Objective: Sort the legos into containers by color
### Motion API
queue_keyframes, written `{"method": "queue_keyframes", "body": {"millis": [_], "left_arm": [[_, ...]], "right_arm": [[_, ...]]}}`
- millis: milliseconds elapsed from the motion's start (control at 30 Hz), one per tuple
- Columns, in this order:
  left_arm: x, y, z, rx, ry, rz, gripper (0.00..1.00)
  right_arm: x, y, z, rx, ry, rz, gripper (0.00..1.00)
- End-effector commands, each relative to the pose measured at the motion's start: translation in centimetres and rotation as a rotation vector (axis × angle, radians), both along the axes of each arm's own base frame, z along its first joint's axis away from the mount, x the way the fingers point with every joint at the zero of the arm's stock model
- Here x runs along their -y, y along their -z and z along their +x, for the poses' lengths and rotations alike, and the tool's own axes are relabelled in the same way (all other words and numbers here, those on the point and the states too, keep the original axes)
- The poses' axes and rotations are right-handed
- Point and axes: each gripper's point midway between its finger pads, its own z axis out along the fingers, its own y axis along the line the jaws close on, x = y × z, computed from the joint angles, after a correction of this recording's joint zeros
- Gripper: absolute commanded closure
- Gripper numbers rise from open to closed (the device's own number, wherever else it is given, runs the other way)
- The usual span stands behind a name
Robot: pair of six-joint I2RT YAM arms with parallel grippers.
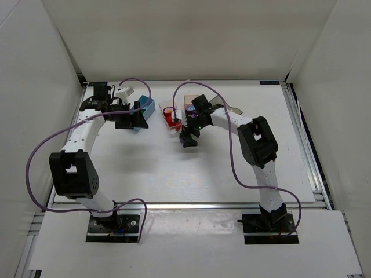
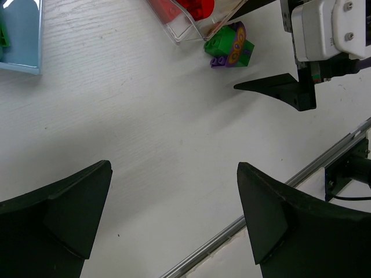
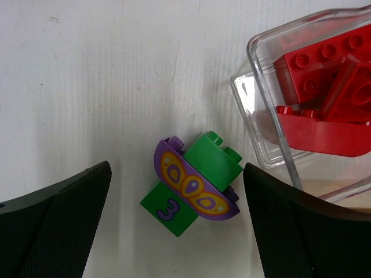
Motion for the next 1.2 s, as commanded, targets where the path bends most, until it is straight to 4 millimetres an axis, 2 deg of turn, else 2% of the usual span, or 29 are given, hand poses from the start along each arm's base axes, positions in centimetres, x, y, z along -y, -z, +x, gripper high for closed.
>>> {"method": "queue_keyframes", "body": {"millis": [0,167,200,267,300,367,400,500,533,567,600,633,667,700,733,800,833,867,967,1033,1067,1167], "left_arm": [[0.2,-1.7,0.9,0.062,0.013,-0.003,0.01],[0.9,-1.6,-0.1,0.038,0.032,-0.049,0.01],[1.0,-1.5,-0.2,0.033,0.034,-0.055,0.01],[1.3,-1.7,-0.5,0.036,0.042,-0.065,0.01],[1.3,-1.5,-0.7,0.028,0.043,-0.068,0.02],[1.3,-1.6,-0.9,0.03,0.044,-0.073,0.03],[1.3,-1.3,-1.1,0.022,0.045,-0.074,0.05],[1.7,-1.3,-1.8,0.012,0.052,-0.098,0.06],[1.9,-1.2,-2.1,0.006,0.055,-0.11,0.08],[2.2,-1.4,-2.4,0.007,0.066,-0.126,0.08],[2.9,-2.1,-3.0,0.018,0.101,-0.178,0.08],[3.4,-2.0,-3.7,-0.017,0.101,-0.22,0.08],[3.8,-2.2,-4.1,-0.023,0.119,-0.255,0.07],[4.3,-2.5,-4.5,-0.027,0.14,-0.29,0.07],[4.9,-2.8,-5.2,-0.044,0.167,-0.345,0.07],[5.4,-3.3,-5.3,-0.04,0.187,-0.39,0.06],[5.7,-3.7,-5.5,-0.045,0.206,-0.427,0.06],[5.9,-3.9,-5.4,-0.046,0.214,-0.442,0.06],[6.3,-4.8,-5.3,-0.047,0.25,-0.496,0.07],[6.7,-5.3,-5.2,-0.062,0.273,-0.54,0.1],[7.8,-5.8,-5.6,-0.066,0.319,-0.555,0.11],[8.6,-6.9,-5.4,-0.057,0.357,-0.577,0.12]], "right_arm": [[0.1,0.3,0.9,0.032,-0.004,-0.006,0.04],[0.5,1.4,1.2,0.042,0.02,-0.024,0.16],[0.5,1.5,1.3,0.044,0.03,-0.025,0.23],[0.7,1.6,1.3,0.043,0.044,-0.026,0.3],[0.6,1.2,1.5,0.05,0.052,-0.016,0.38],[0.6,1.0,1.4,0.054,0.062,-0.007,0.47],[0.5,0.5,1.5,0.057,0.071,0.0,0.55],[0.4,-0.3,1.1,0.044,0.075,0.016,0.64],[0.4,-1.1,1.2,0.05,0.08,0.03,0.72],[0.4,-1.6,1.0,0.046,0.085,0.038,0.76],[0.1,-2.3,0.6,0.036,0.073,0.061,0.77],[0.1,-4.0,0.5,0.048,0.07,0.093,0.79],[0.0,-4.6,0.0,0.035,0.068,0.116,0.8],[-0.1,-5.7,-0.4,0.031,0.054,0.158,0.8],[-0.1,-7.7,-0.5,0.063,0.045,0.195,0.81],[-0.2,-9.3,-1.5,0.066,0.016,0.239,0.82],[-0.4,-10.4,-2.2,0.057,-0.012,0.277,0.83],[-0.5,-12.3,-2.5,0.079,-0.021,0.315,0.83],[-1.0,-15.2,-4.0,0.071,-0.072,0.382,0.84],[-1.3,-16.7,-4.9,0.071,-0.106,0.415,0.84],[-1.4,-17.4,-5.3,0.078,-0.117,0.424,0.84],[-1.7,-18.8,-6.6,0.081,-0.165,0.439,0.84]]}}
